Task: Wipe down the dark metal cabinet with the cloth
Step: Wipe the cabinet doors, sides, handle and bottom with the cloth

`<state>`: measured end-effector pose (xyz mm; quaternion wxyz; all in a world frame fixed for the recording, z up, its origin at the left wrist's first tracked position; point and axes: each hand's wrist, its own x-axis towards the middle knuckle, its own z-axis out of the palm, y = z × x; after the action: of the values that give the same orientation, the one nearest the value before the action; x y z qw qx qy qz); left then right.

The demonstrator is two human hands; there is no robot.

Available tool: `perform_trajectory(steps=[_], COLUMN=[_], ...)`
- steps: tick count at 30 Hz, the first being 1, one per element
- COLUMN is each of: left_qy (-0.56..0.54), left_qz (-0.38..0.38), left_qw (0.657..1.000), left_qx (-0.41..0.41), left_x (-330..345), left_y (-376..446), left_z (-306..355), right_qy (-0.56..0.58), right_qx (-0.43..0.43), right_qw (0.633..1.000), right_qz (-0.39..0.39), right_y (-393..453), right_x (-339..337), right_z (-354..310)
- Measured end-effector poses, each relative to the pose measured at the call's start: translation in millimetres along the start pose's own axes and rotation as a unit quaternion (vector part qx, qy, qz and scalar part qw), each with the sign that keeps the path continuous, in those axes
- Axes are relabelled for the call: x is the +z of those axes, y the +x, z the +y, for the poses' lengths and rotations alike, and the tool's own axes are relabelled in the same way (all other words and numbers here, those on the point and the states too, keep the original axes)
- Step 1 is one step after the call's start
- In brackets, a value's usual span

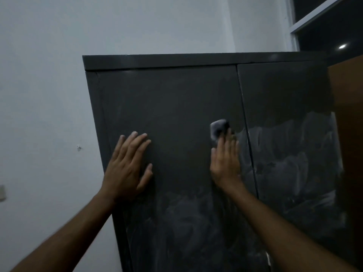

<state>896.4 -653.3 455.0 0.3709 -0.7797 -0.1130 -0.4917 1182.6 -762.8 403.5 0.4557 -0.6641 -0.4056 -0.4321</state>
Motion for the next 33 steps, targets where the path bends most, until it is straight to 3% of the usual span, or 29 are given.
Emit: perform_trajectory(steps=[2, 3, 7, 8, 11, 13, 15, 20, 22, 25, 26, 27, 30, 31, 33], left_qy=[-0.014, -0.02, -0.031, -0.029, 0.026, 0.06, 0.075, 0.083, 0.087, 0.091, 0.092, 0.093, 0.092, 0.091, 0.095], left_qz=[-0.018, -0.022, -0.037, -0.047, -0.071, -0.07, -0.066, -0.06, -0.063, -0.065, -0.064, -0.064, -0.065, -0.063, -0.056], left_qw=[1.0, 1.0, 0.999, 0.998, 0.997, 0.996, 0.995, 0.995, 0.994, 0.994, 0.994, 0.994, 0.994, 0.994, 0.994], left_qx=[0.008, 0.009, 0.003, 0.003, 0.005, 0.012, 0.015, 0.01, 0.007, 0.002, 0.001, 0.002, 0.005, 0.006, 0.005], left_x=[6.7, 11.9, 37.2, 43.9, 59.6, 65.3, 68.1, 68.1, 68.2, 69.0, 69.0, 69.0, 69.1, 69.6, 69.8], left_y=[11.1, 18.7, 55.9, 62.5, 68.1, 66.1, 64.1, 64.8, 64.8, 65.6, 65.6, 65.5, 64.6, 64.8, 64.3], left_z=[20.5, 31.6, 69.5, 75.9, 82.4, 80.0, 78.1, 80.5, 81.2, 82.4, 82.3, 82.4, 81.5, 81.1, 81.4], right_qy=[0.038, 0.04, -0.001, -0.017, -0.059, -0.047, -0.014, -0.045, -0.068, -0.026, -0.016, -0.009, -0.037, -0.048, -0.045], right_qx=[0.106, 0.1, -0.161, -0.188, -0.097, 0.004, 0.039, -0.182, -0.143, 0.041, 0.064, 0.046, -0.12, -0.135, -0.067], right_qw=[0.993, 0.994, 0.987, 0.981, 0.994, 0.999, 0.999, 0.982, 0.987, 0.999, 0.998, 0.999, 0.992, 0.989, 0.996], right_qz=[0.018, 0.019, -0.019, -0.03, -0.007, 0.018, 0.023, -0.034, -0.028, 0.013, 0.016, 0.019, -0.026, -0.043, -0.039], right_y=[36.8, 41.5, -21.8, -34.3, -16.5, 20.3, 37.5, -31.5, -17.6, 48.5, 61.2, 61.4, 6.5, -7.5, 2.5], right_x=[-4.2, -2.5, 16.1, 13.9, -0.4, -4.9, -2.5, 6.1, -3.3, -12.9, -12.4, -8.1, 3.4, 0.1, -8.4], right_z=[-5.8, -13.1, 10.7, 33.0, 83.1, 82.8, 64.8, 112.9, 143.0, 125.9, 112.7, 103.3, 118.4, 136.3, 163.0])
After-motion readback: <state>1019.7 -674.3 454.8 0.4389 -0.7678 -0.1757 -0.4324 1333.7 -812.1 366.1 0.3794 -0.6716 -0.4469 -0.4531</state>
